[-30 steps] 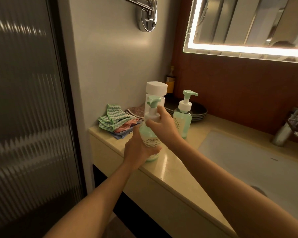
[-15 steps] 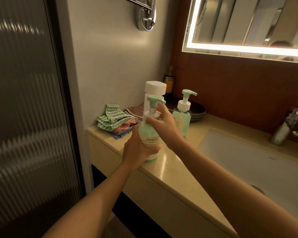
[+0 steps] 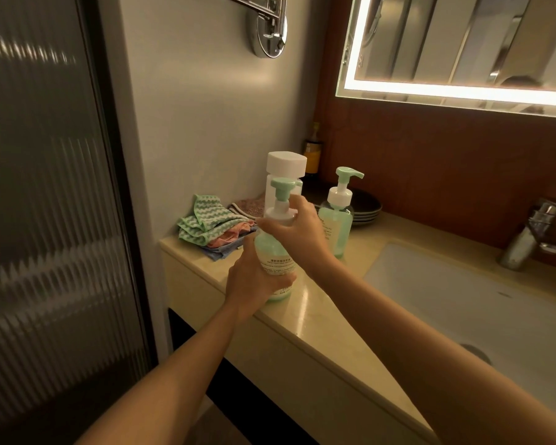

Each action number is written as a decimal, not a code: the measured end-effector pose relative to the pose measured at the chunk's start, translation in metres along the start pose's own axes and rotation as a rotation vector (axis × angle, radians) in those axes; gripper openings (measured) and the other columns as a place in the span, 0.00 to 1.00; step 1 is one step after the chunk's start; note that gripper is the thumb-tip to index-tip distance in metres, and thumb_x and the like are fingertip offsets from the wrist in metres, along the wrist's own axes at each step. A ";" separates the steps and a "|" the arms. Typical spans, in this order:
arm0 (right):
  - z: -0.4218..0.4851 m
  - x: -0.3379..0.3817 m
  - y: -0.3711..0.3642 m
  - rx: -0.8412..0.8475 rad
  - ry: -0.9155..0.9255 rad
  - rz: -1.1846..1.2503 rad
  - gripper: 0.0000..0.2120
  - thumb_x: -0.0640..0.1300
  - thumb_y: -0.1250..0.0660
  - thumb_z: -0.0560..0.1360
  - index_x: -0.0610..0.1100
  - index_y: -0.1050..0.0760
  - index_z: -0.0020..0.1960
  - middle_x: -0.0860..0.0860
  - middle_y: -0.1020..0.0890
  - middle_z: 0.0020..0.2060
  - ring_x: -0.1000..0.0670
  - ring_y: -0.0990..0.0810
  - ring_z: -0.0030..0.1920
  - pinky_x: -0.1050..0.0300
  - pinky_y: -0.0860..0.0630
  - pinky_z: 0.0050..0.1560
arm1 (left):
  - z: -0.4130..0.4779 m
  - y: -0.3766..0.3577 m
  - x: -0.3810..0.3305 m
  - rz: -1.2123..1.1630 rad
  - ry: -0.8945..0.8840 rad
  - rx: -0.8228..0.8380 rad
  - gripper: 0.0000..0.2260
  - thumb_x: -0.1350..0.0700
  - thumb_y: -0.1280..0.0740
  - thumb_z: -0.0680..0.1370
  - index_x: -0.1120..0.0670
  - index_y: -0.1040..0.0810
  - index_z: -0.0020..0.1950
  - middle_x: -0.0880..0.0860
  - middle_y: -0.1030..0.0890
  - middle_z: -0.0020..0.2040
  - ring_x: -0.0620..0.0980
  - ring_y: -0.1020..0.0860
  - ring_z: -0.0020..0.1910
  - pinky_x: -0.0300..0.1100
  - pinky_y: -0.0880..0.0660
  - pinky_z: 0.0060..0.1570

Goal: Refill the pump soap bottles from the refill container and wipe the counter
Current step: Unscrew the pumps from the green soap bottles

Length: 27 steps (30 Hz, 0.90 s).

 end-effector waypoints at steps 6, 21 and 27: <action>-0.001 0.000 0.003 -0.039 0.039 -0.011 0.23 0.45 0.30 0.71 0.45 0.32 0.63 0.49 0.26 0.56 0.51 0.26 0.55 0.54 0.25 0.55 | 0.000 0.000 0.001 -0.014 -0.004 0.000 0.41 0.50 0.22 0.61 0.48 0.42 0.68 0.47 0.24 0.58 0.49 0.25 0.58 0.44 0.28 0.54; -0.005 -0.004 0.004 0.012 0.036 0.031 0.27 0.45 0.31 0.72 0.49 0.36 0.68 0.48 0.28 0.62 0.49 0.28 0.60 0.54 0.27 0.57 | 0.000 -0.002 0.000 0.011 -0.020 -0.010 0.41 0.51 0.22 0.63 0.50 0.42 0.68 0.48 0.24 0.59 0.50 0.25 0.58 0.42 0.30 0.52; -0.004 -0.005 0.004 -0.016 0.068 -0.107 0.31 0.52 0.29 0.70 0.47 0.37 0.68 0.48 0.30 0.62 0.49 0.29 0.60 0.53 0.26 0.59 | 0.001 -0.002 0.001 0.025 -0.021 0.000 0.42 0.49 0.22 0.62 0.50 0.43 0.68 0.48 0.24 0.60 0.50 0.25 0.59 0.46 0.29 0.56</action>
Point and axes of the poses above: each hand's wrist, its own z-axis towards the middle knuckle, its own y-axis out of the back of the hand, x = y × z, the point moved 6 cm from there along z, towards the middle knuckle
